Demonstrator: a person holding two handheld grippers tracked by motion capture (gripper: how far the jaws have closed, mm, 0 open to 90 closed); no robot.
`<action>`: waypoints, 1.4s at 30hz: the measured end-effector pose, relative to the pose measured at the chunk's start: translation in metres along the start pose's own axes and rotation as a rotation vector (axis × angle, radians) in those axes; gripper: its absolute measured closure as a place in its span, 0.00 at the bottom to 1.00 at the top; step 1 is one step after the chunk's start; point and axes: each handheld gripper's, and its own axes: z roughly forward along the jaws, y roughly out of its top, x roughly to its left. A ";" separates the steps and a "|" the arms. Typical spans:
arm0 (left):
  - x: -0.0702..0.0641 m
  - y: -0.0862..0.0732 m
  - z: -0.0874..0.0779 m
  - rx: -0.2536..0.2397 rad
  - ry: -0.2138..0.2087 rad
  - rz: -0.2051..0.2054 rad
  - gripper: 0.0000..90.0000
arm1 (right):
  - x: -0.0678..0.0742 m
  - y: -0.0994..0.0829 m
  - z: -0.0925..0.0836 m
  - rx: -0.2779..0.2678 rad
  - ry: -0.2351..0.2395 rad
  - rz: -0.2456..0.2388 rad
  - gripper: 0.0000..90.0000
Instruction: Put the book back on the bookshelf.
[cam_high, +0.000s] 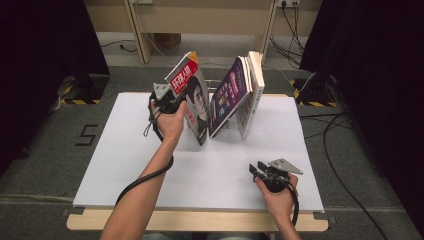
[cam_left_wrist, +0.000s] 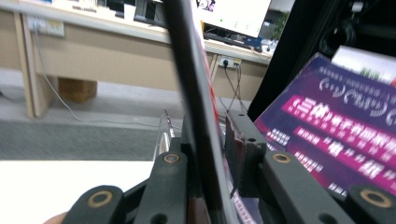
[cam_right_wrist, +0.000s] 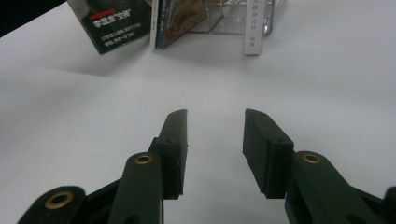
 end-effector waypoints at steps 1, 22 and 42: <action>0.001 0.002 0.000 0.003 -0.003 -0.018 0.85 | 0.000 0.000 0.000 0.002 -0.001 0.000 0.67; -0.025 0.027 0.007 -0.003 -0.051 0.134 0.96 | -0.002 -0.001 0.001 0.031 0.006 0.012 0.67; -0.018 0.023 0.025 -0.064 -0.004 0.162 0.96 | -0.003 -0.001 0.001 0.026 0.010 0.009 0.67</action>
